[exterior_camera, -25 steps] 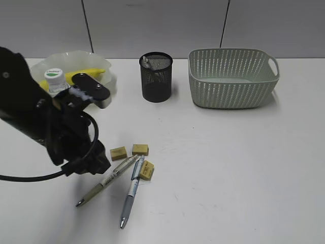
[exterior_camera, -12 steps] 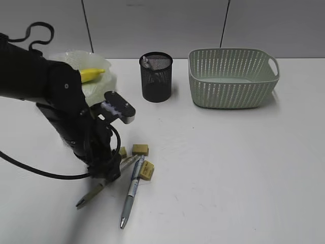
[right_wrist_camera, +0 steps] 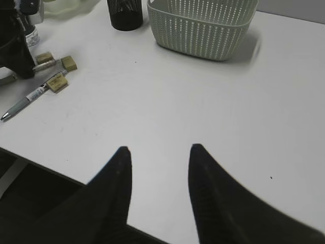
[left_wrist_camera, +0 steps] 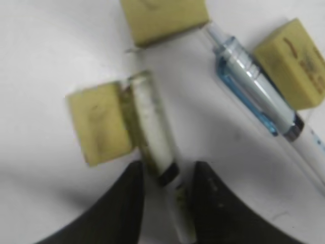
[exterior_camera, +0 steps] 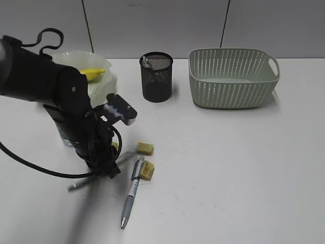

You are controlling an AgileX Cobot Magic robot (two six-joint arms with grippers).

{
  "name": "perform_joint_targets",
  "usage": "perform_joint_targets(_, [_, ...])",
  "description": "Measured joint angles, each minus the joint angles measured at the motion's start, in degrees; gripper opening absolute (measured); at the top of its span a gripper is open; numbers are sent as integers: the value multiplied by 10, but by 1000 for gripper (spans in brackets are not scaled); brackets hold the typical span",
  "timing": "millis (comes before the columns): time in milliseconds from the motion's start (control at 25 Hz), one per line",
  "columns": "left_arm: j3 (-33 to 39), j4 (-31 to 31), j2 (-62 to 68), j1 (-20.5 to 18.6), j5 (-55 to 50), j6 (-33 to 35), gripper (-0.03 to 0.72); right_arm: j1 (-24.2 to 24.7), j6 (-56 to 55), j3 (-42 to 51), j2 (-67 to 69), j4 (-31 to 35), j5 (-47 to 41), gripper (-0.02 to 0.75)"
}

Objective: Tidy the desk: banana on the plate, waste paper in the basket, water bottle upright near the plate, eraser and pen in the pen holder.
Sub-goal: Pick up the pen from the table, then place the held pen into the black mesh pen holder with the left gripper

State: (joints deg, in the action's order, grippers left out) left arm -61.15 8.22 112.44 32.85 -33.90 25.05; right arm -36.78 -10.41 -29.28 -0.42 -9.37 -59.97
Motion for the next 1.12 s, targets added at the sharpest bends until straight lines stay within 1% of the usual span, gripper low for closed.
perform_joint_targets(40, [0,2,0,-1,0,0,125,0,0,0,0,0,0,310])
perform_joint_targets(80, [0,4,-1,-2,0,0,86,0,-1,0,0,0,0,310])
perform_joint_targets(320, [3,85,-39,1,-31,0,90,0,-1,0,0,-1,0,310])
perform_joint_targets(440, [3,113,-92,1,-18,-1,90,0,-1,0,0,-1,0,310])
perform_joint_targets(520, [3,126,-132,1,9,-1,90,0,-1,0,0,-1,0,310])
perform_joint_targets(600, [3,144,-164,1,58,-2,90,0,-1,0,0,-1,0,310])
perform_joint_targets(720, [3,182,-192,1,179,-2,90,0,-1,0,0,-1,1,310])
perform_joint_targets(880, [3,256,-190,1,364,-2,90,0,-1,0,0,-1,1,310])
perform_joint_targets(960, [1,269,-178,1,437,-5,90,0,-1,0,0,-1,1,310])
perform_joint_targets(1040, [-15,273,-155,1,466,-11,90,0,-2,0,0,-1,1,310])
perform_joint_targets(1120, [-46,271,-127,1,473,-17,90,0,-2,0,0,-1,1,310])
